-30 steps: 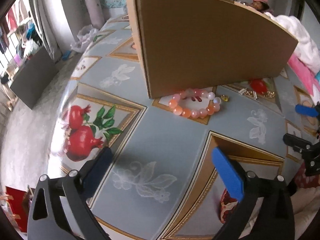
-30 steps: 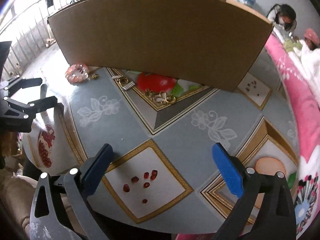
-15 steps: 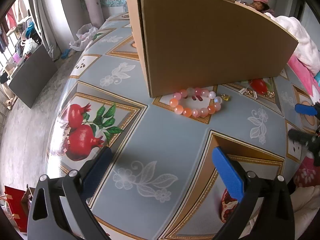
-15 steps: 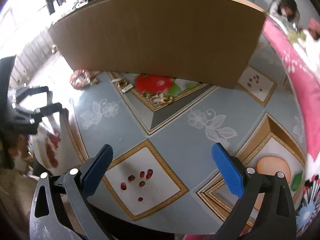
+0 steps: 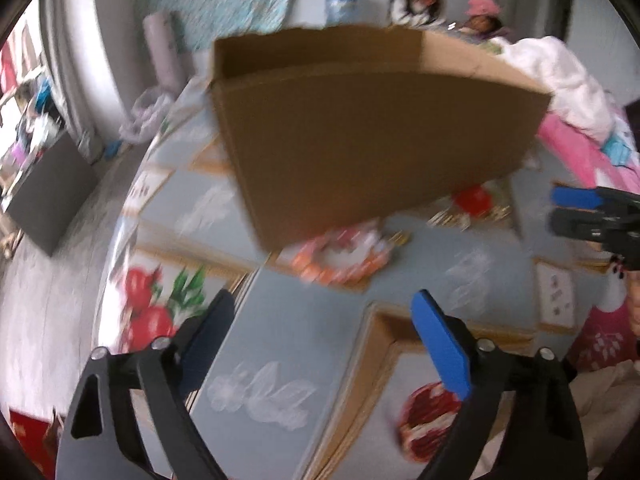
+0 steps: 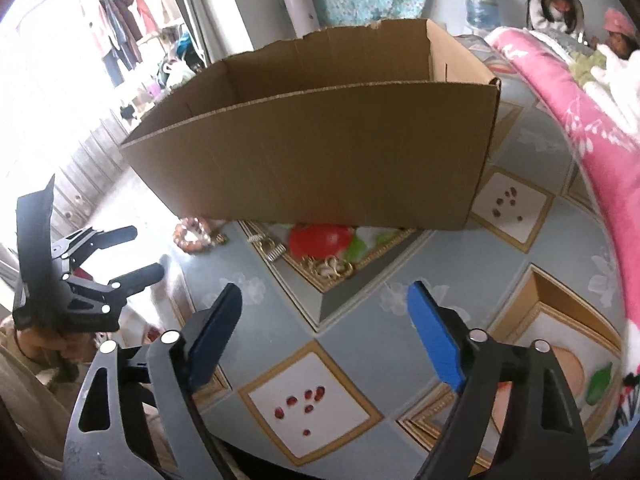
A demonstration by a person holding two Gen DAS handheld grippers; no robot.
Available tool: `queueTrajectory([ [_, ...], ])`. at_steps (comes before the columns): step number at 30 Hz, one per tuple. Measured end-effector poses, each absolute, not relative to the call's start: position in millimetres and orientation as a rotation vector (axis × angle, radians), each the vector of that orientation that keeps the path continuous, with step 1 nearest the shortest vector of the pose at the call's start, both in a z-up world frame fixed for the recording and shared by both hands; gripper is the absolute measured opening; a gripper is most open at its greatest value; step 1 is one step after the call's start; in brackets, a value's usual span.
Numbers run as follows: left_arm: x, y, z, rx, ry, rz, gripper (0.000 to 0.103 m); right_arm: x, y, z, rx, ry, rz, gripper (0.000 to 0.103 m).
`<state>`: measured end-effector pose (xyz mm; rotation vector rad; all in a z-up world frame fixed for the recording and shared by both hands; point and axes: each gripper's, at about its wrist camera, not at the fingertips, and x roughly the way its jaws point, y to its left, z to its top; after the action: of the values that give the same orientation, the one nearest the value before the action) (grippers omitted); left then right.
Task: Organize jewelry
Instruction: 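Move the right tool toward the small gold ring beside the box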
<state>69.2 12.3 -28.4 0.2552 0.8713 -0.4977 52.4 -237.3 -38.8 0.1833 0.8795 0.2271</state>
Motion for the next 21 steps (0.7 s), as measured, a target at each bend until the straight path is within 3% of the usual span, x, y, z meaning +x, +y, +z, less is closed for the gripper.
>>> queueTrajectory([
  [5, 71.4, -11.3, -25.6, 0.283, 0.845, -0.582, 0.061, 58.9, -238.3, -33.6, 0.237, 0.844, 0.267, 0.062],
  [12, 72.2, -45.1, -25.6, 0.293, 0.852, -0.717, 0.033, 71.5, -237.7, -49.0, 0.274, 0.870, 0.293, 0.054],
  [21, 90.3, -35.3, -44.1, 0.258, 0.958, -0.660, 0.030, 75.4, -242.4, -58.7, 0.297, 0.883, 0.291, 0.054],
])
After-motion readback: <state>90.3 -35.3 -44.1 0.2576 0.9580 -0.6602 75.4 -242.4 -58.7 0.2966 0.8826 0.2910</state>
